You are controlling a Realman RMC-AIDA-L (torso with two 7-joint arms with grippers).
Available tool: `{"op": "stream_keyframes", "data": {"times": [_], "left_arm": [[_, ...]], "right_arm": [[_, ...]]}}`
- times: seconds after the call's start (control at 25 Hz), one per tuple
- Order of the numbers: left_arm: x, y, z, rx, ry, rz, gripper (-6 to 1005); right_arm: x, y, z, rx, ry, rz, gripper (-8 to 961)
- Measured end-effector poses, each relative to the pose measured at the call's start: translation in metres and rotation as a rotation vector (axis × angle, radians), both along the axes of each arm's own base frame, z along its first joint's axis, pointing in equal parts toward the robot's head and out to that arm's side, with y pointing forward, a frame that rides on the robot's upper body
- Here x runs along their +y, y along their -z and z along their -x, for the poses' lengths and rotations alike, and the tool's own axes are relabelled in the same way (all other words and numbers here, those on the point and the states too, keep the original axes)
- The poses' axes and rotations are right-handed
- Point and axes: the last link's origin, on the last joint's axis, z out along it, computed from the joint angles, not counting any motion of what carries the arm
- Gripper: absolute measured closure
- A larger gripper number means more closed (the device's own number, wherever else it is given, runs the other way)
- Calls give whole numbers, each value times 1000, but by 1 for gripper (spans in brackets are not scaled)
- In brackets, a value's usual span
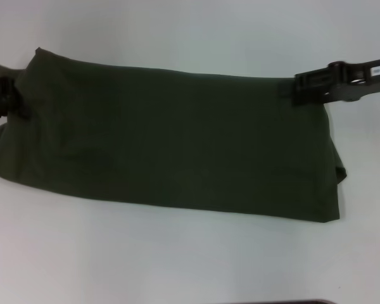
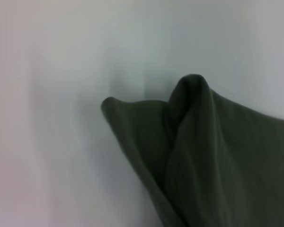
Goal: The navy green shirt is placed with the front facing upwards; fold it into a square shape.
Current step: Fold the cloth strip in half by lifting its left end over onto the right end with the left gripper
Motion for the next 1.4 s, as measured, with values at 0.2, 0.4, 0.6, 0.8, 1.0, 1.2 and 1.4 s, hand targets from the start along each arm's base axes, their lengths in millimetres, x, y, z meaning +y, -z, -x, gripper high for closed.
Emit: {"op": "stream_keyframes", "data": {"times": [0.2,0.4,0.6,0.8,1.0,1.2,1.4], "left_arm": [[-4,-4,-6,-17,8,30,927],[-4,-4,-11,-53,15,38,927],[-4,-11,-25,-103,45,51,927],[-6,-23,-29,-118,59,49,927],[-9,-30,-32,-114,66,64,927],[-14,-36,-36,-118,75,82,927],[-14,-43,-37,-124,76,72,927]], "right_arm": [[3,-23,-14,-27,29,-51,280],[-2,-26,-21,-33,42,-51,279],[-6,-19,-22,-53,36,-19,279],[-7,0,-12,-61,5,36,280],[-8,35,10,-70,-59,145,280],[-5,62,34,-65,-119,194,280],[-4,81,52,-32,-142,220,279]]}}
